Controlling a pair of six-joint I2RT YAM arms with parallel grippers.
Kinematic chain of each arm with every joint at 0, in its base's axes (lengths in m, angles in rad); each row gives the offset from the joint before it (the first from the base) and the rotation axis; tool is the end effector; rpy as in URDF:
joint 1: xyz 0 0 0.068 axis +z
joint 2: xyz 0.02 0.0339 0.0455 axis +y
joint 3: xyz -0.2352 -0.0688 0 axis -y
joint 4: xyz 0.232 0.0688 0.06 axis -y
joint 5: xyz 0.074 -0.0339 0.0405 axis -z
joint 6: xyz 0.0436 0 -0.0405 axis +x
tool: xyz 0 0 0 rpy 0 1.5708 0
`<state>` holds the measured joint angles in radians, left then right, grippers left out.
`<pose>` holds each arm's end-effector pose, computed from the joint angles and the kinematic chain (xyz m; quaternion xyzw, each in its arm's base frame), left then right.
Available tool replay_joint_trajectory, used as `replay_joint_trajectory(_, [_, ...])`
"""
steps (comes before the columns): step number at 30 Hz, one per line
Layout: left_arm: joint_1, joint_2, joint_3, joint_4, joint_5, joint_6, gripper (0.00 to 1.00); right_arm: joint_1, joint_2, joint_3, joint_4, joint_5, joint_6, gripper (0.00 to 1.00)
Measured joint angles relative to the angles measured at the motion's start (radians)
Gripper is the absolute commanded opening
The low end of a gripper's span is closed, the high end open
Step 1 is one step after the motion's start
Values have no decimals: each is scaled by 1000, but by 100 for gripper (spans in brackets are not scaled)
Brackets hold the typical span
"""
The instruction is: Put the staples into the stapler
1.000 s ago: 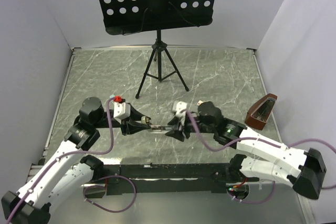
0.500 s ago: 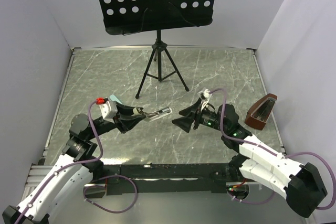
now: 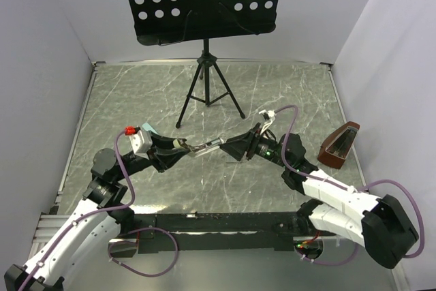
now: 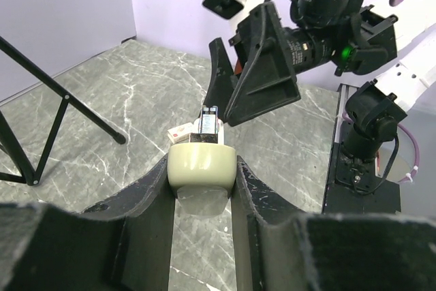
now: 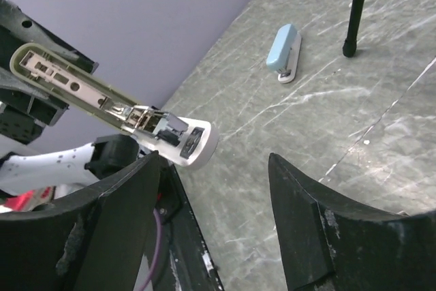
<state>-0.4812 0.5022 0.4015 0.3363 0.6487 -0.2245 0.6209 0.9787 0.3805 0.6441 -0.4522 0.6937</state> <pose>0.1265 -0.0958 0.2885 0.3233 0.5500 -0.4424 0.6303 0.1738 0.1478 0.2328 -0.1375 0.6786 0.5532 0.4633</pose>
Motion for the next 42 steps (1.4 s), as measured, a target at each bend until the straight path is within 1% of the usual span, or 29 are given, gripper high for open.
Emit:
replay_joint_trajectory(4, [0,5,-2,3,1,-2,1,0,37,-3,39,-3,40,66])
replay_joint_trajectory(5, [0,6,-3,4,1,-2,1,0,45,-3,52,-6,46,61])
replay_joint_trajectory(7, [0,6,-4,4,1,-3,1,0,53,-3,67,-13,49,59])
replay_joint_trajectory(8, [0,6,-4,4,2,-3,1,0,56,-3,73,-19,48,55])
replay_joint_trajectory(9, [0,6,-4,5,2,-3,1,0,59,-3,77,-26,47,53])
replay_joint_trajectory(19, [0,6,-4,11,10,-8,1,0,132,-3,163,-150,-46,54])
replay_joint_trajectory(25, [0,8,-4,14,52,-14,1,-2,155,-8,263,-232,-107,57])
replay_joint_trajectory(28, [0,14,-4,19,75,-29,1,-8,157,-9,292,-276,-142,57])
replay_joint_trajectory(36, [0,8,-4,37,90,-59,1,-22,141,-9,284,-379,-220,57])
replay_joint_trajectory(42, [0,11,3,48,106,-81,1,-26,136,-9,283,-434,-239,55])
